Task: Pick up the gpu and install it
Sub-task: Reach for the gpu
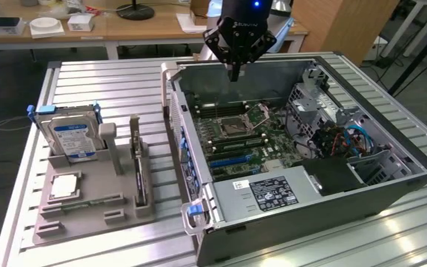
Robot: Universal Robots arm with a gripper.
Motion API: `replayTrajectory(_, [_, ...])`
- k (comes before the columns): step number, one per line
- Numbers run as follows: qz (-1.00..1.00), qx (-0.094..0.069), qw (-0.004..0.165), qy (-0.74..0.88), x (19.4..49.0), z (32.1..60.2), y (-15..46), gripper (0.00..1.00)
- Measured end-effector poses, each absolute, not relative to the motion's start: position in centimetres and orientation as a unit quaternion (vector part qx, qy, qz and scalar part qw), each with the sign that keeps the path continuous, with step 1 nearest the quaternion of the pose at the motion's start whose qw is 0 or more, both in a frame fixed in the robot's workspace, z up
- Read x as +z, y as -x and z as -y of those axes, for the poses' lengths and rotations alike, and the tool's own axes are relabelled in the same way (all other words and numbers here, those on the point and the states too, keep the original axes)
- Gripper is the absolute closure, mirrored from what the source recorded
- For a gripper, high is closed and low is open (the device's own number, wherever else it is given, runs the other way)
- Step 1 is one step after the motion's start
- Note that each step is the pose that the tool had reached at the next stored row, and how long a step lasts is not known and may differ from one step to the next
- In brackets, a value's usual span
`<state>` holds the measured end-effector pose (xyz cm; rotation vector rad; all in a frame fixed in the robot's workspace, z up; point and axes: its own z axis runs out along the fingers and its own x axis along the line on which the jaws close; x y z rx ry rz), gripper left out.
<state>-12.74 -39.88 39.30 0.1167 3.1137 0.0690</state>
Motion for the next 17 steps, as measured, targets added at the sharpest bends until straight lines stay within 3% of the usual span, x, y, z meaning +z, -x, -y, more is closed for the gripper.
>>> replayTrajectory(17, [-0.999, 0.022, 0.012, -0.037, 39.2, 39.9, 13.8, 0.89])
